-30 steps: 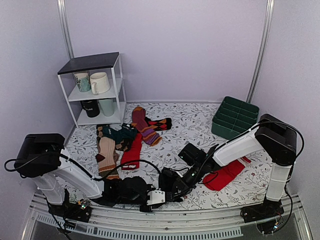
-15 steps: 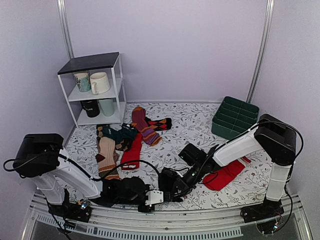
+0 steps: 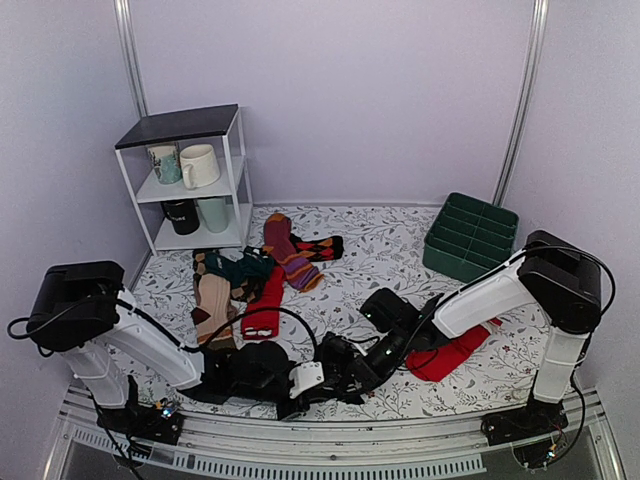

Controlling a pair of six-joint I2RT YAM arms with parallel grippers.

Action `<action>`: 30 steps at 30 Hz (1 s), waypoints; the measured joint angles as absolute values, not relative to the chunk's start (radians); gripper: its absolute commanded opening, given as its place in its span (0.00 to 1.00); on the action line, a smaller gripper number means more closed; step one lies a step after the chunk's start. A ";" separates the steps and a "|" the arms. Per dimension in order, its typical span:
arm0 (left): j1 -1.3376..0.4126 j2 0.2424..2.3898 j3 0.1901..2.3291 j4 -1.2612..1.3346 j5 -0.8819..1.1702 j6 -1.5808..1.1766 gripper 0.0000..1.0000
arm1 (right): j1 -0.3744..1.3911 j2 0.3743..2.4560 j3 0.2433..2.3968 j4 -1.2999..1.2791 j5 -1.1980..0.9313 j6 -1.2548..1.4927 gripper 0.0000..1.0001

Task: Roll the socks
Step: Roll the sock at the center of the board.

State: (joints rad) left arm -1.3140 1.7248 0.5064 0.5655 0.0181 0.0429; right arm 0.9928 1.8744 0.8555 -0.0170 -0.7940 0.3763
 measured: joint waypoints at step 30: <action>-1.155 1.764 0.574 0.459 0.389 -0.162 0.00 | 1.312 1.598 0.633 0.296 -0.164 -0.248 0.36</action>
State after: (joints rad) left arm -1.1553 1.7641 0.5743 0.4595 0.3893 -0.1623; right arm 1.3121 1.5982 0.6334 0.2958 -0.1638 -0.2478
